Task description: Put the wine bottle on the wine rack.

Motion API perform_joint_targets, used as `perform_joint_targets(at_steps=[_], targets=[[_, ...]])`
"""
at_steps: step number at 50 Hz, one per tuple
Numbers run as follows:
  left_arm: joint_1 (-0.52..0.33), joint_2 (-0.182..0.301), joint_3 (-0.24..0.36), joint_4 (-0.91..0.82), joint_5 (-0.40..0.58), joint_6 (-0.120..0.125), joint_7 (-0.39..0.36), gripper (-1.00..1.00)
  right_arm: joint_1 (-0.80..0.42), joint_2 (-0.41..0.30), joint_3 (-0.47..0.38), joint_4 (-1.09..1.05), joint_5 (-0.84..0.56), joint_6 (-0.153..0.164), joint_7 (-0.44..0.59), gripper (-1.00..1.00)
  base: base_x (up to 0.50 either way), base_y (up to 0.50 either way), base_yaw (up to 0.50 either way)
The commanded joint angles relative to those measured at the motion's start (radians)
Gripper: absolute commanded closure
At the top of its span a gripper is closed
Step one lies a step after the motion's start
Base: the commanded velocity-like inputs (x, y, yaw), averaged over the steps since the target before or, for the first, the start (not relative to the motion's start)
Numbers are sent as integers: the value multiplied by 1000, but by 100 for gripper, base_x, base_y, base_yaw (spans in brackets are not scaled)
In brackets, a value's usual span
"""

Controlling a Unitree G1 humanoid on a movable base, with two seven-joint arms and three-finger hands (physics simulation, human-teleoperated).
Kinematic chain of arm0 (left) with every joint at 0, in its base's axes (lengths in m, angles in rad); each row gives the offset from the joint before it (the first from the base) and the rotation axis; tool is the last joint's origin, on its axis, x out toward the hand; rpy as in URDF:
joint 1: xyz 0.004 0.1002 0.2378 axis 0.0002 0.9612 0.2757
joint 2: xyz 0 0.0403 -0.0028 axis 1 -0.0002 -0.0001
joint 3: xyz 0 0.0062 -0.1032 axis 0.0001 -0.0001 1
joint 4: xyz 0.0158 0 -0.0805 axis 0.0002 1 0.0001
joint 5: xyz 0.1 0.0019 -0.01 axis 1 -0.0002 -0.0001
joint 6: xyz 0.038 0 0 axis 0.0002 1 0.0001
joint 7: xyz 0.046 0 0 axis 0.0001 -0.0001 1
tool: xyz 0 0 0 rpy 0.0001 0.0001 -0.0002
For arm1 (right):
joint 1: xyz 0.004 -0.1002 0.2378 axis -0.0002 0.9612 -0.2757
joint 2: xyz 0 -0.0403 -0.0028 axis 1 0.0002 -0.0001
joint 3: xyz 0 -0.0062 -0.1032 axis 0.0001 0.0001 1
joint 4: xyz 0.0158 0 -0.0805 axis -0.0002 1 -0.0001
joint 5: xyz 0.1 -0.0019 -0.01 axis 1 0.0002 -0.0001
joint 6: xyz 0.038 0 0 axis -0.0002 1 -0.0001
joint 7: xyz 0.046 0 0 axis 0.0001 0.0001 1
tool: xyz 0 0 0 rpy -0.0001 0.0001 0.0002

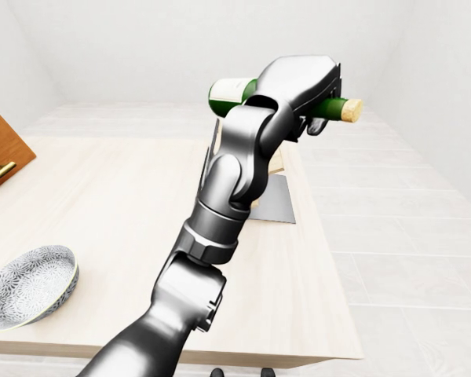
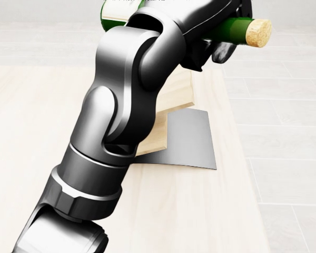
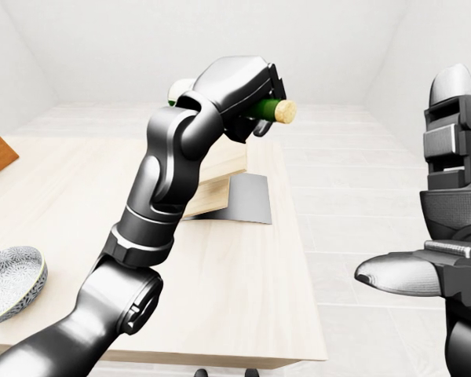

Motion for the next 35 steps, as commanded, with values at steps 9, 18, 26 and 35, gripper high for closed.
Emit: perform_joint_targets(at_steps=[9, 18, 26, 35], targets=[[18, -10, 2, -1, 2, 0, 80, 100, 8, 25, 9, 0, -30, 0, 0, -100, 0, 0, 0], [31, -6, 1, 0, -10, 0, 86, 100, -1, 13, 14, 0, -19, 0, 0, -100, 0, 0, 0], [55, -8, -2, -1, -20, 0, 99, 100, 0, 3, 6, 0, -5, 0, 0, -100, 0, 0, 0], [63, -7, -13, -8, -18, 0, 91, 100, -1, 7, 9, 0, -10, 0, 0, -100, 0, 0, 0]])
